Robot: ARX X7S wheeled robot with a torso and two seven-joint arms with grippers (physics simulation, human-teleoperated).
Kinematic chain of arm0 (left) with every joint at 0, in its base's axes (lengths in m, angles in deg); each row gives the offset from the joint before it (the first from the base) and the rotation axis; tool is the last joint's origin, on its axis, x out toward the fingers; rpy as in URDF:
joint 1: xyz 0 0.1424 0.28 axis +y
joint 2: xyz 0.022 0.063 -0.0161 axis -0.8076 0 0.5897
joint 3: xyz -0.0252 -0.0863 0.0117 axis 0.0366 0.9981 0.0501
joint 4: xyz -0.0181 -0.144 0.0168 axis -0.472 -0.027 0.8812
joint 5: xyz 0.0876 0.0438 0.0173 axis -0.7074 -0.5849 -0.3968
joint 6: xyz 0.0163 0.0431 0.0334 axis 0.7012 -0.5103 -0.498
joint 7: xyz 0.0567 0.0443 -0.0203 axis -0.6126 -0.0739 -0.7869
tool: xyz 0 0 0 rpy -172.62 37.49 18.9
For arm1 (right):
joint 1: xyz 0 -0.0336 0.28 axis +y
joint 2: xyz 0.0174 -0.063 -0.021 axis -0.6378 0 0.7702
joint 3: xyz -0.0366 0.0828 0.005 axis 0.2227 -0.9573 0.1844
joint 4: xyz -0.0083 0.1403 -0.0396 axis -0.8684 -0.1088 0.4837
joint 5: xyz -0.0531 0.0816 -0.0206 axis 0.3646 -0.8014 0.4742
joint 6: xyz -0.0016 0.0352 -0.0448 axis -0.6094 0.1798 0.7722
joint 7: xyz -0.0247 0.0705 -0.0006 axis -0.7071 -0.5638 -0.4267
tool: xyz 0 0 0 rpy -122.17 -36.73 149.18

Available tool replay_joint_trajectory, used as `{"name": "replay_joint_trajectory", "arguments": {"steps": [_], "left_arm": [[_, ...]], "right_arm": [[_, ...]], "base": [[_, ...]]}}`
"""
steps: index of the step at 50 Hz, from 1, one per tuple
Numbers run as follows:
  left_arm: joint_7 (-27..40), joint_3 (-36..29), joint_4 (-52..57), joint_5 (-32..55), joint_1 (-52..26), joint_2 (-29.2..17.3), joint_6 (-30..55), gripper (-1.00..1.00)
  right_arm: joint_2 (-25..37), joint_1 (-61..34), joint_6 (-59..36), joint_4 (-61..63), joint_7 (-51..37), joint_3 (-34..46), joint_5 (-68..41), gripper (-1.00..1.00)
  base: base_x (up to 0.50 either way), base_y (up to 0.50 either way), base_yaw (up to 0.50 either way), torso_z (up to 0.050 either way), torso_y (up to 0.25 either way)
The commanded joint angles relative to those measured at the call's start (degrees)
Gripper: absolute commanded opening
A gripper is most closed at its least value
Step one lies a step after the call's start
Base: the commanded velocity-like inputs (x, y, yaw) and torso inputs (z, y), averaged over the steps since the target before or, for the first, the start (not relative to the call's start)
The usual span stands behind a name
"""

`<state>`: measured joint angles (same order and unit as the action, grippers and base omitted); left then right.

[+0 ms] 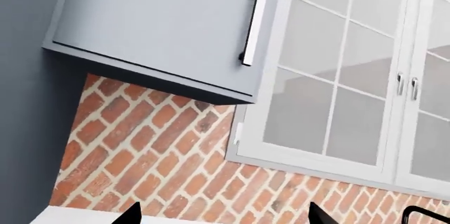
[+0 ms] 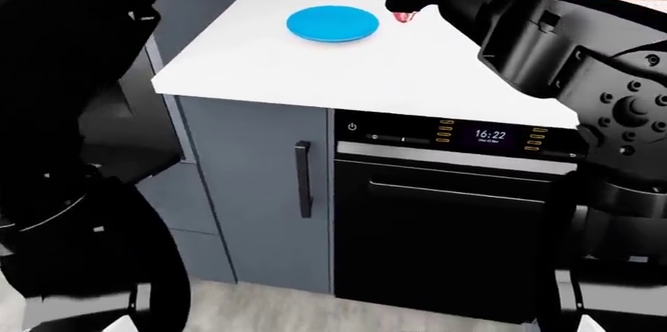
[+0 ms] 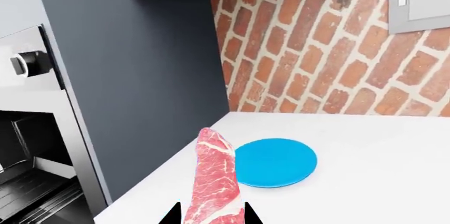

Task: Place the steak on the rack of the oven.

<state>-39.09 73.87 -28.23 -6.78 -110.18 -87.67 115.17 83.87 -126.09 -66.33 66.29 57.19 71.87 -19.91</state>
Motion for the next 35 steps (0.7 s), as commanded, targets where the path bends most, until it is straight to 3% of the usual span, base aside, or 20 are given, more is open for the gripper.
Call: {"name": "replay_joint_trajectory", "arguments": {"steps": [1,35], "left_arm": [[5.2,0.4,16.5,6.1,3.6,-0.7,8.3,1.0],[8.8,-2.0,14.9,9.0,1.8,-3.5,6.4,1.0]], "right_arm": [[0.3,0.1,-0.2,1.5,-0.4,-0.2,-0.5,-1.0],[0.3,-0.1,1.7,0.8,0.7,1.6,-1.4,-1.0]], "base": [[-0.14,-0.02,0.5,0.0,0.0],[0.0,0.0,0.5,0.0,0.0]]}}
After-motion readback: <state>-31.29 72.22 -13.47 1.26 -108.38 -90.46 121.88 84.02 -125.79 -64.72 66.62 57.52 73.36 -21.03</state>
